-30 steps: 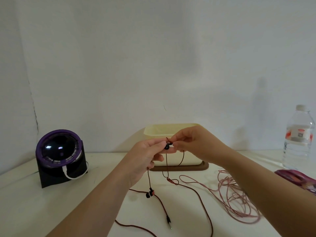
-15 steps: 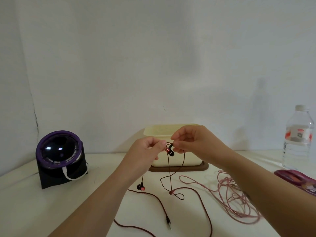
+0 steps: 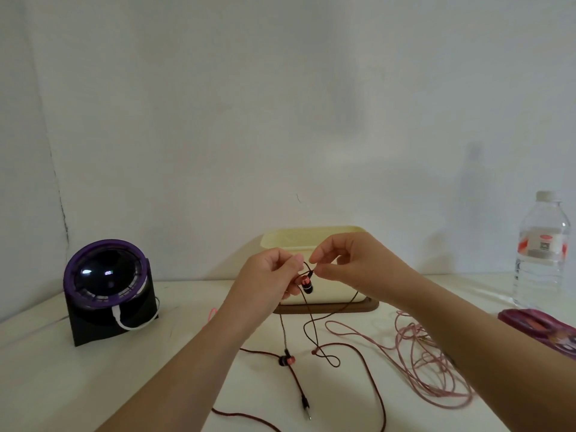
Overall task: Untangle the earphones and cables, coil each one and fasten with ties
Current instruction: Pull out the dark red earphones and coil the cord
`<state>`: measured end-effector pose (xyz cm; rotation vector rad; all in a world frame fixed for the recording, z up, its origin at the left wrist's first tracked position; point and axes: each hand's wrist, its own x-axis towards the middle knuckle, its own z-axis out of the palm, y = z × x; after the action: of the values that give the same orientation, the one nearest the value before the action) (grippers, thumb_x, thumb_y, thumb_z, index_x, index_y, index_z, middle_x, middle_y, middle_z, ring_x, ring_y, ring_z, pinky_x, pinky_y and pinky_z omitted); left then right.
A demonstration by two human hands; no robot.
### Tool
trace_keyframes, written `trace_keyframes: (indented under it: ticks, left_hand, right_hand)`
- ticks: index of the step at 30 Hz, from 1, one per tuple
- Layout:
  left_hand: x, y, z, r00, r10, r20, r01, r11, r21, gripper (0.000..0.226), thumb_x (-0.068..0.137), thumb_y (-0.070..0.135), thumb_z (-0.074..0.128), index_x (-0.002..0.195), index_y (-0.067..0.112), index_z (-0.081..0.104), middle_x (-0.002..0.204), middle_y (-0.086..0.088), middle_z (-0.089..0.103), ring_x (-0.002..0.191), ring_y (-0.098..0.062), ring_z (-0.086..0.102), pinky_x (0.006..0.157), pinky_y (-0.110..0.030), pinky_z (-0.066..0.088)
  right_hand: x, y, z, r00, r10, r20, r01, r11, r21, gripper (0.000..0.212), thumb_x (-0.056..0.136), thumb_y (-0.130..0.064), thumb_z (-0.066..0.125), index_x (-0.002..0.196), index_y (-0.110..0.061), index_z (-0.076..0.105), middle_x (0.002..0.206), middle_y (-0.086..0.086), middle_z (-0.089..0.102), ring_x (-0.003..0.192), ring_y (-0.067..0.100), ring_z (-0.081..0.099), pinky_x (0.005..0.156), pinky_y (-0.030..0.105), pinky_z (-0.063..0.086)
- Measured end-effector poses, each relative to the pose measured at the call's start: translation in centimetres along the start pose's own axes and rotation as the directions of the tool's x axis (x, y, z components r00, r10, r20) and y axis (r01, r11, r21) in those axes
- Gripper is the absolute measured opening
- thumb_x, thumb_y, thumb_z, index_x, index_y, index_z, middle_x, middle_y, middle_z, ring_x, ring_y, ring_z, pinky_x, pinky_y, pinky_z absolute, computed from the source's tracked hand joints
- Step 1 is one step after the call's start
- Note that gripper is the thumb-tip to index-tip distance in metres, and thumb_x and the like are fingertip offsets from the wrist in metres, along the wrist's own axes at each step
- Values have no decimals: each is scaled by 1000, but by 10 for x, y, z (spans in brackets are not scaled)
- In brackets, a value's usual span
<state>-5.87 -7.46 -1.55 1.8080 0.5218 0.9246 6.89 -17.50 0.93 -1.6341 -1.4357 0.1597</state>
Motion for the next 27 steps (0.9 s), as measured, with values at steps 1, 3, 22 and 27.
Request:
trace_keyframes:
  ticks: [1,3,22,27]
  left_hand:
    - [1,0,0,1000,10,-15,-10,1000,24,18,93,24,56,79,15,63,56,9,61,48,-2,53,54,-15,45]
    - [1,0,1,999,17,-35,-15,999,43,18,92,23,58,79,13,63,54,9,59,45,-1,51,50,-13,43]
    - [2,6,-1,956,-176,234,280,785,-553,24,99,17,41,89,6,60,85,-10,72,78,-19,70,65,-27,56]
    - [2,8,-8,939,-111,327,283,790,-545,18,89,23,50,90,6,55,82,-9,67,74,-19,67,69,-33,58]
  right_hand:
    - [0,-1,1,999,-26,-21,25,997,-69,13,82,-11,67,79,-23,66,73,-12,60,42,0,40,44,7,30]
    - [-1,-2,4,993,-98,-65,85,979,-184,16,82,-11,66,77,-26,64,72,-13,61,47,-4,46,49,7,34]
    - [3,5,-1,995,-24,-98,60,920,386,11,82,-8,70,83,-19,69,63,-16,58,64,13,42,60,21,35]
    - [-2,1,-1,998,-52,21,42,947,318,10,81,-6,71,85,-15,69,70,-1,68,69,27,57,67,29,48]
